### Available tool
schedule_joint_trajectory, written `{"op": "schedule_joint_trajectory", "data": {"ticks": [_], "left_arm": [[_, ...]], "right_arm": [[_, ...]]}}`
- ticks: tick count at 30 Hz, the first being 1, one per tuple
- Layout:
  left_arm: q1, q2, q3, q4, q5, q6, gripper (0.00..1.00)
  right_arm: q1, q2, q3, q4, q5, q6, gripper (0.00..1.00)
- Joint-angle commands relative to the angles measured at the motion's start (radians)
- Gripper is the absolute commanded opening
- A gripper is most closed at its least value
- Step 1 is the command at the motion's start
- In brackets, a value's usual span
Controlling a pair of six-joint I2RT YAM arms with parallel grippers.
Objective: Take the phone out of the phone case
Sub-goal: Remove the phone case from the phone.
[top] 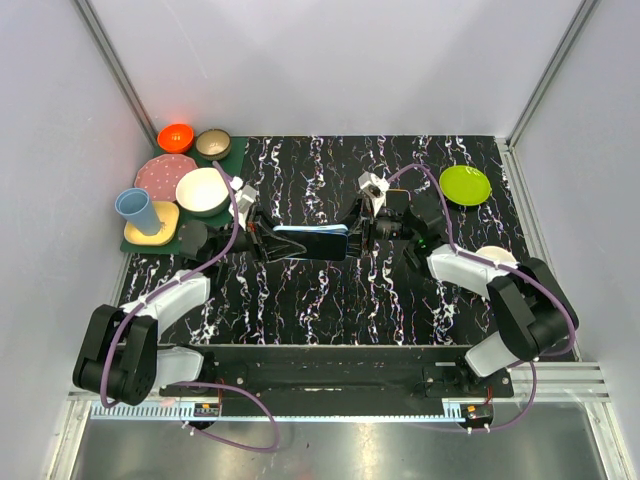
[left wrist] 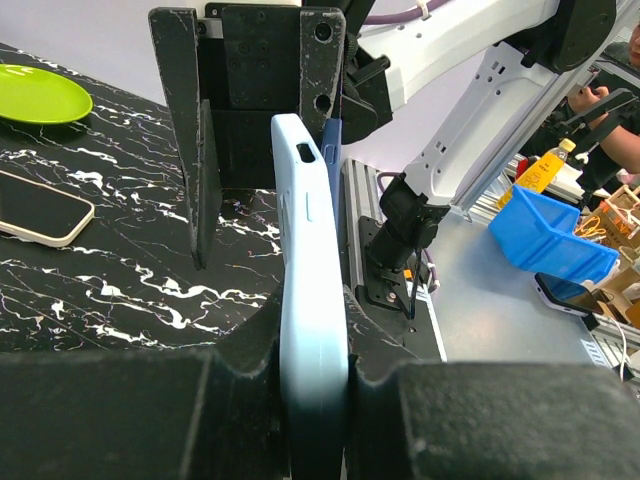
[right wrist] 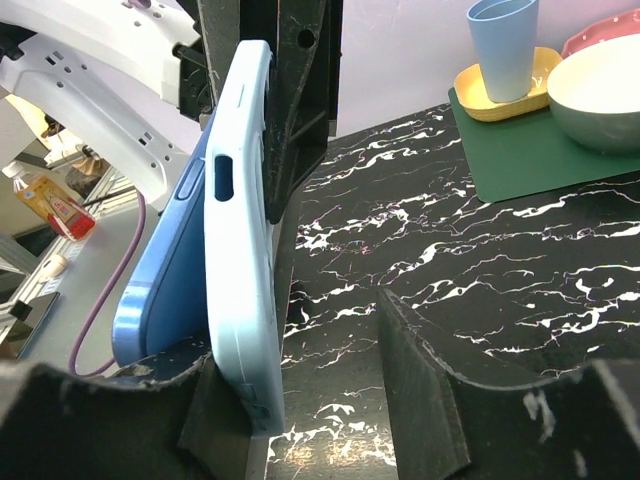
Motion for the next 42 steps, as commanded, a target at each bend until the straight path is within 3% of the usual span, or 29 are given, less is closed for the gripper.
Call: {"op": "schedule_joint_trajectory", "data": {"ticks": [1,14,18,24,29,42], "left_arm": [[-0.013,0.017,0.039,0.037,-0.168,0.061,0.00],[-0.013,0.019,0.038,0.028,-0.175,0.071,0.00],[-0.013,0.019,0.038,0.025,-0.178,0.071,0.00],[-0.011,0.016,0.039,0.020,-0.178,0.075,0.00],[-0.011,0.006,0.043,-0.001,-0.178,0.092,0.08],[-0.008,0.000,0.050,-0.027,-0.168,0.115,0.33]], "right_arm": [[0.078,0.001,0.035,0.093,-0.032,0.044,0.52],[0.097,0.022,0.040,0.098,-0.041,0.053,0.43],[0.095,0.021,0.041,0.099,-0.042,0.056,0.37],[0.095,0.021,0.041,0.102,-0.045,0.067,0.19],[0.097,0.019,0.041,0.098,-0.045,0.072,0.00],[0.091,0.016,0.049,0.110,-0.045,0.124,0.00]]}}
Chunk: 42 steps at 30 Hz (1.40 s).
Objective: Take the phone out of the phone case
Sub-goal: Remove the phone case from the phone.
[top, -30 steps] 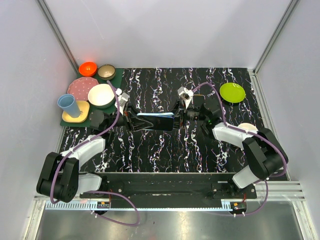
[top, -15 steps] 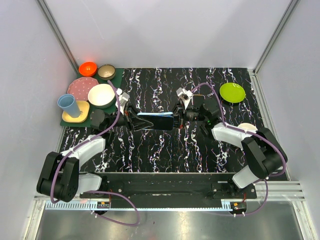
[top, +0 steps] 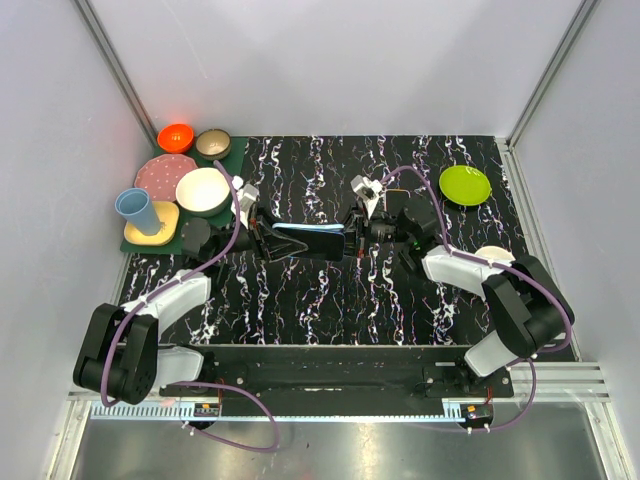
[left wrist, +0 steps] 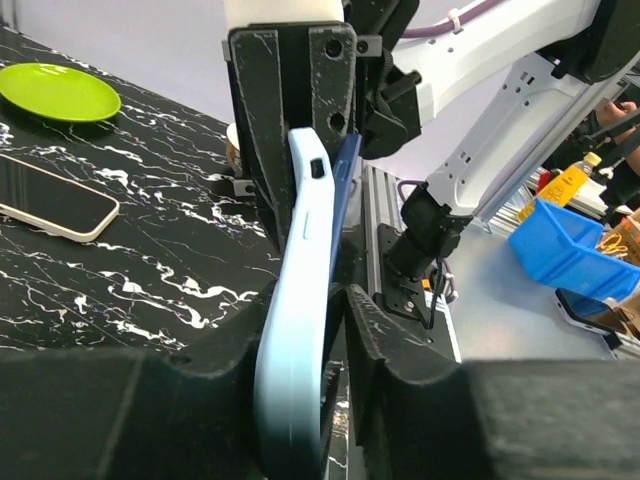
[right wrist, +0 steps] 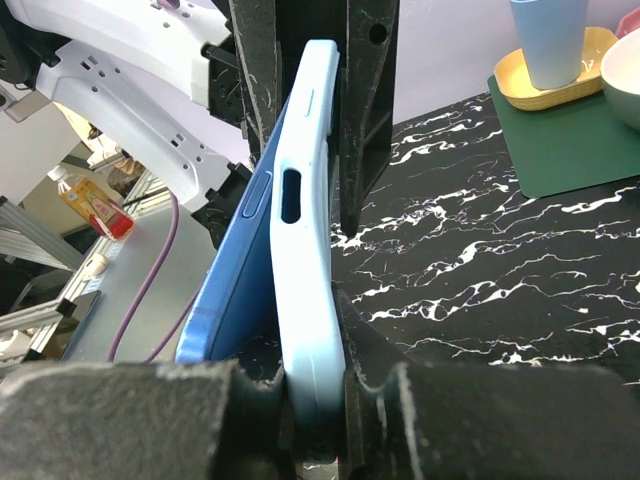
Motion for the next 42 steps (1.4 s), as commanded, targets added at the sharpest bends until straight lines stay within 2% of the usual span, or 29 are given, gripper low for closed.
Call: {"op": "schedule_joint_trajectory", "data": {"ticks": [1,10,14,20,28,35,42], "left_arm": [[-0.003,-0.005,0.049,0.030,-0.121,0.062,0.34],[0.000,-0.006,0.051,0.014,-0.117,0.071,0.45],[0.001,-0.009,0.051,0.014,-0.117,0.073,0.58],[0.004,-0.017,0.052,-0.018,-0.118,0.093,0.70],[0.007,-0.046,0.046,-0.019,-0.118,0.114,0.91],[0.014,-0.069,0.037,-0.006,-0.120,0.122,0.99],[0.026,-0.081,0.032,-0.002,-0.129,0.125,0.99]], "right_arm": [[0.057,-0.010,0.047,0.067,-0.029,0.051,0.00],[0.034,-0.002,0.051,0.072,-0.011,0.118,0.00],[0.026,0.004,0.051,0.070,-0.011,0.137,0.00],[0.025,0.007,0.051,0.070,-0.012,0.152,0.00],[0.023,0.008,0.053,0.053,-0.011,0.152,0.00],[0.023,0.015,0.064,-0.023,0.009,0.112,0.00],[0.023,0.028,0.070,-0.040,0.001,0.112,0.00]]}}
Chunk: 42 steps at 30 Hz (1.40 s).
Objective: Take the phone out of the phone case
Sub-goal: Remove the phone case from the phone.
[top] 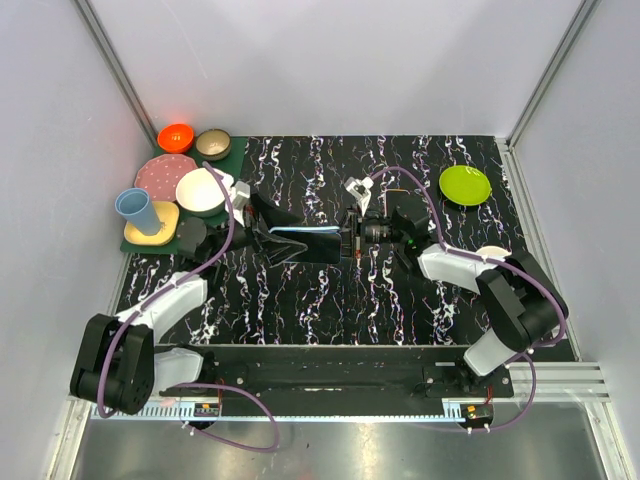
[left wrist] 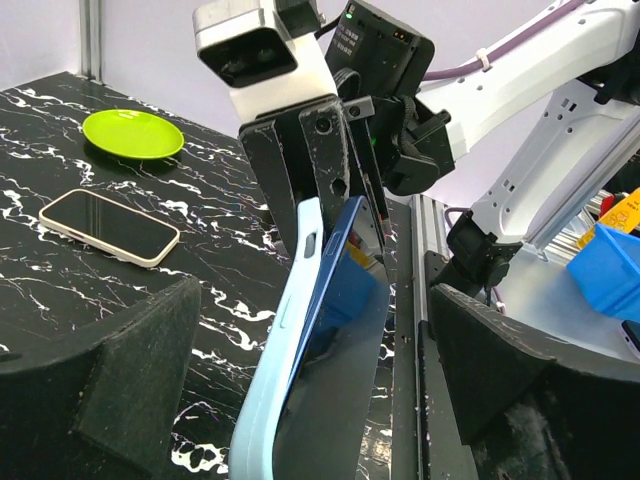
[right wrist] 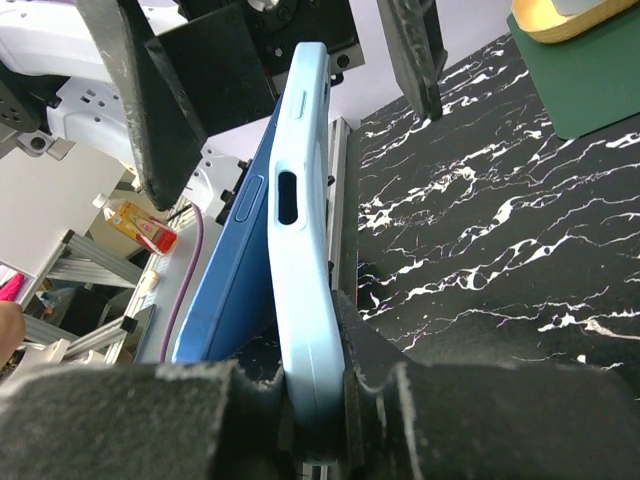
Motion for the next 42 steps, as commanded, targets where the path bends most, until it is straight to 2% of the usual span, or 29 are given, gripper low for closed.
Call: {"op": "schedule_joint_trajectory", "data": {"ticks": [1,8,15,33,37,42], "left_arm": [[0.017,-0.030,0.026,0.064,-0.031,0.025,0.99],[0.048,-0.047,0.031,0.005,-0.069,0.065,0.99],[0.069,-0.090,0.037,-0.120,-0.140,0.183,0.99],[0.071,-0.227,0.109,-0.313,-0.165,0.385,0.99],[0.071,-0.230,0.156,-0.396,-0.137,0.465,0.99],[0.071,-0.221,0.250,-0.597,-0.115,0.612,0.99]], "right_arm": [[0.012,-0.008,0.051,0.027,-0.012,-0.013,0.00],[0.012,-0.001,0.062,-0.019,-0.014,-0.030,0.00],[0.014,0.003,0.079,-0.103,0.000,-0.074,0.00],[0.014,0.011,0.103,-0.197,0.020,-0.116,0.00],[0.012,0.012,0.103,-0.203,0.020,-0.122,0.00],[0.014,0.022,0.106,-0.223,0.023,-0.132,0.00]]}}
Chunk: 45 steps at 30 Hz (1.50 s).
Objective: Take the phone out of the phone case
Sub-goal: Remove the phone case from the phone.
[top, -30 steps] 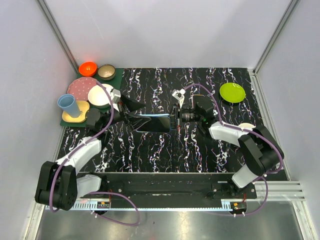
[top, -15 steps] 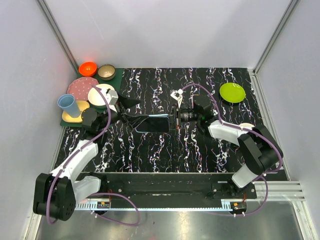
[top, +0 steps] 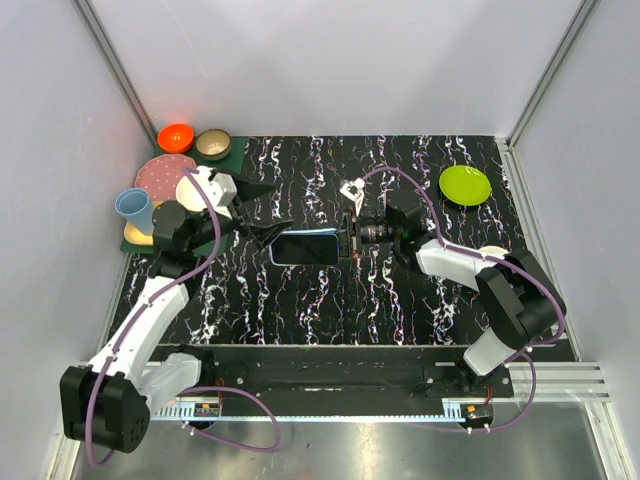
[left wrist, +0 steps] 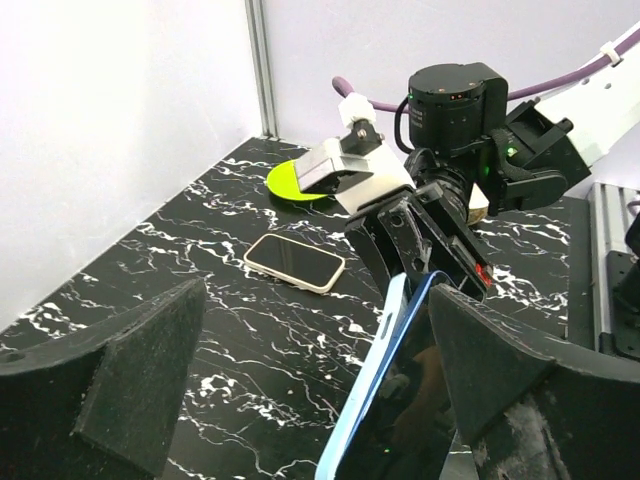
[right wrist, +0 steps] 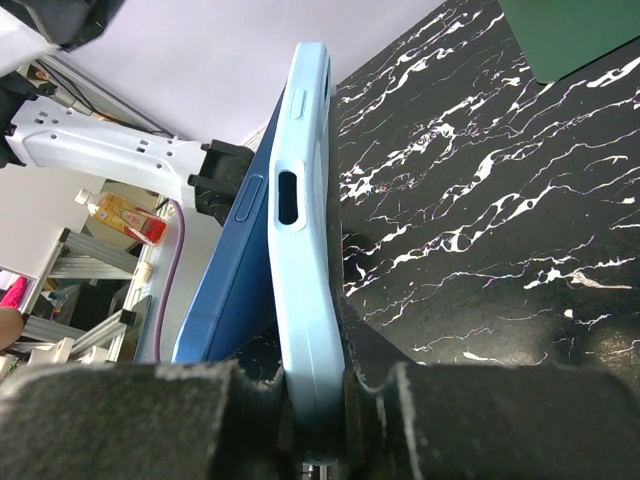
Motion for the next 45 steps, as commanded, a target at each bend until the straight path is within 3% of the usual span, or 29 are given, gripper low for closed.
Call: {"op": "schedule_joint_trajectory", "data": {"ticks": [1,8,14,25,35,45], "left_arm": [[0.006,-0.009,0.095,-0.153,0.020,0.167,0.99],[0.003,-0.013,0.142,-0.346,-0.037,0.369,0.99],[-0.014,-0.006,0.148,-0.409,-0.042,0.474,0.99],[-0.169,0.011,0.178,-0.679,-0.085,0.777,0.99],[-0.272,0.045,0.166,-0.734,-0.203,0.888,0.99],[-0.355,0.094,0.125,-0.659,-0.376,0.900,0.99]], "right_arm": [[0.013,0.006,0.057,0.028,0.010,-0.019,0.00],[0.013,0.017,0.085,-0.038,0.020,-0.029,0.00],[0.013,0.037,0.123,-0.131,0.024,-0.035,0.00],[0.013,0.100,0.224,-0.349,0.026,-0.062,0.00],[0.013,0.120,0.247,-0.415,0.036,-0.096,0.00],[0.013,0.113,0.249,-0.415,0.039,-0.095,0.00]]}}
